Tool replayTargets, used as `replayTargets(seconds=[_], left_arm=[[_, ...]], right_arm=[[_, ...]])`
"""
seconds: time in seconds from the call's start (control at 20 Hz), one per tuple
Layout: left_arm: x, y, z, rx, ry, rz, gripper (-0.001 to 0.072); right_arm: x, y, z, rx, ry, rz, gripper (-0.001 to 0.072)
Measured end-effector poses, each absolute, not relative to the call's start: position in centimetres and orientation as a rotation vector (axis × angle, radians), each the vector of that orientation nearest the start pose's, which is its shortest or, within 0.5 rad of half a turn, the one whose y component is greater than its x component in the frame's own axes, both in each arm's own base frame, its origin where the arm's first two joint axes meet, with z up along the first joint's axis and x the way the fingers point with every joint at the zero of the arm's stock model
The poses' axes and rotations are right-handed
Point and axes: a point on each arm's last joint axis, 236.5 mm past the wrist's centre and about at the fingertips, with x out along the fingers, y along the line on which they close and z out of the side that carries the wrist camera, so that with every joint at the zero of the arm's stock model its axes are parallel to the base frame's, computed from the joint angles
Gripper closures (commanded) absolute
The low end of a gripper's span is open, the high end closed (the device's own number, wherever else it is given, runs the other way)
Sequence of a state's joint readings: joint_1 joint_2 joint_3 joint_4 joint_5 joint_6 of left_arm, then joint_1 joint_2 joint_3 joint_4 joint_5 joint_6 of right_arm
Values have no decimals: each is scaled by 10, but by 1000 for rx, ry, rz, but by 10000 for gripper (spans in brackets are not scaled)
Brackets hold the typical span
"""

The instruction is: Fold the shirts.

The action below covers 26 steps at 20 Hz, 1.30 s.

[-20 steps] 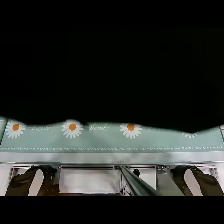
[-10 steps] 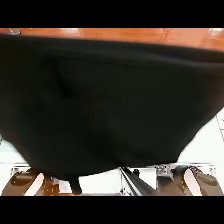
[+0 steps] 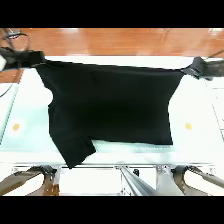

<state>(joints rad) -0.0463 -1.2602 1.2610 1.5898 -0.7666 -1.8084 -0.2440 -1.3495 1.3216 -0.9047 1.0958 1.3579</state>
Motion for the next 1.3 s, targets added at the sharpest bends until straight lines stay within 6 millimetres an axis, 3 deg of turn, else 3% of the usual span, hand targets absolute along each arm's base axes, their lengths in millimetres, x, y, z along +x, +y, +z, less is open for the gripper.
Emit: replayTargets(seconds=[0.1,0.2,0.35,0.45,0.55,0.7,0.85,1.1,1.25,1.3], left_arm=[[503,-25,72,-259,803,68,683],[518,-30,43,-315,836,77,684],[528,-39,10,-388,891,84,683],[530,-43,6,-403,898,73,683],[529,-42,15,-367,892,45,684],[511,-32,17,-294,958,19,683],[484,-26,-1,-220,1074,-14,683],[442,-17,-40,-176,1262,-32,683],[422,-20,-61,-178,1369,-56,683],[416,-25,-66,-182,1403,-78,681]], right_arm=[[493,21,62,567,997,238,690],[517,24,36,595,1037,234,690],[534,28,8,625,1080,230,689],[536,27,3,634,1097,231,689],[529,23,7,631,1122,248,689],[501,23,9,599,1219,316,689],[471,26,-6,558,1337,355,689],[424,18,-51,453,1541,289,689],[408,17,-71,427,1599,258,688],[407,18,-75,424,1603,253,638]])
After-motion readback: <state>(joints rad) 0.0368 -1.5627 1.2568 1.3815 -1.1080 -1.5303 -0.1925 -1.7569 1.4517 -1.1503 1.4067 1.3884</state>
